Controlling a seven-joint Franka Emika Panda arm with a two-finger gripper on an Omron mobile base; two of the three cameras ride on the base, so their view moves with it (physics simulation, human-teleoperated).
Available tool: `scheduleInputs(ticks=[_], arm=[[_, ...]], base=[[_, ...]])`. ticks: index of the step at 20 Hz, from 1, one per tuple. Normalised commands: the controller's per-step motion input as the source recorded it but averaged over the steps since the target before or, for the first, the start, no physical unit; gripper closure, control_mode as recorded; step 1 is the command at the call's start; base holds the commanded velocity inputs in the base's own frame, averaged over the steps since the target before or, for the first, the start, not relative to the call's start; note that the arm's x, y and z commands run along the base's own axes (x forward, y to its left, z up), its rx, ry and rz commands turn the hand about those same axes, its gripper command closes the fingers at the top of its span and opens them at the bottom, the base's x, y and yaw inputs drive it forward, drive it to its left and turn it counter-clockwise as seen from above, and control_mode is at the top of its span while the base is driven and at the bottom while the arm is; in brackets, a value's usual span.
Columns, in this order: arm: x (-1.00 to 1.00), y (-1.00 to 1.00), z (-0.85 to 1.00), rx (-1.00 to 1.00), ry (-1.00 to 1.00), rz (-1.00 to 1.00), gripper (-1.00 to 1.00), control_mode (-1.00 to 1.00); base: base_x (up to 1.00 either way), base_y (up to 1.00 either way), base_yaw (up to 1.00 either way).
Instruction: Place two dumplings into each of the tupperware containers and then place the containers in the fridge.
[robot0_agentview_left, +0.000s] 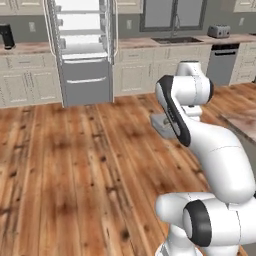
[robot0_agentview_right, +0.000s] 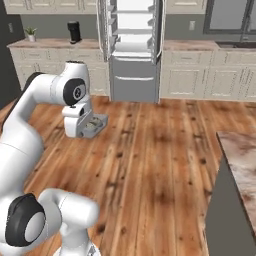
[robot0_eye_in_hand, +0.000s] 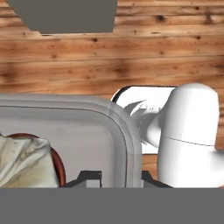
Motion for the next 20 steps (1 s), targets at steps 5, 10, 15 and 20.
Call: scheduleInputs(ticks=[5,10,15,20], arm=[[0.0,0.0,0.0,0.0,0.0,0.0,1.0,1.0],[0.0,0.0,0.0,0.0,0.0,0.0,1.0,1.0],[0.0,0.0,0.0,0.0,0.0,0.0,1.0,1.0],[0.0,0.0,0.0,0.0,0.0,0.0,1.0,1.0]], base=[[1.0,0.05,0.08],[1.0,0.1,0.25],[1.0,0.11,0.19],[1.0,0.01,0.09]])
